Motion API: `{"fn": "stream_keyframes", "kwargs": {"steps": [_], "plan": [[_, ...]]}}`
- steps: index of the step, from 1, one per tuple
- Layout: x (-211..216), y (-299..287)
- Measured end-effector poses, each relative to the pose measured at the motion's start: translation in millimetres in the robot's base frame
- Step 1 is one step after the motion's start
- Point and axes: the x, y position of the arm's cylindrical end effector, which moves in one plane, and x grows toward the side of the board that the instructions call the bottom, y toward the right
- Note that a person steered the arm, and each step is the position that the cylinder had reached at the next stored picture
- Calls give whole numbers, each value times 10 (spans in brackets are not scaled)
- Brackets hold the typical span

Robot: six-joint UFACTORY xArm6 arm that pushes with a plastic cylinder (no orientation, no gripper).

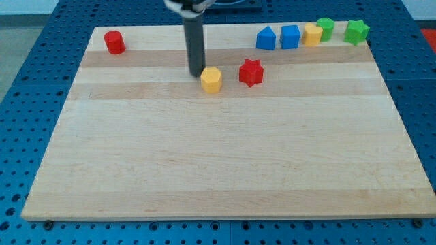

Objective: Separate the blue blocks

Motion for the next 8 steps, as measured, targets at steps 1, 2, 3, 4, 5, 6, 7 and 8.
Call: {"fn": "stream_keyframes", "kwargs": {"steps": [1,2,3,4,5,6,7,8], "plan": [[-109,92],[-898,458],[-1466,1119],[-1499,1454],[-1489,1973],[-1488,2027],[-1311,1985],[-1041,1878]]}}
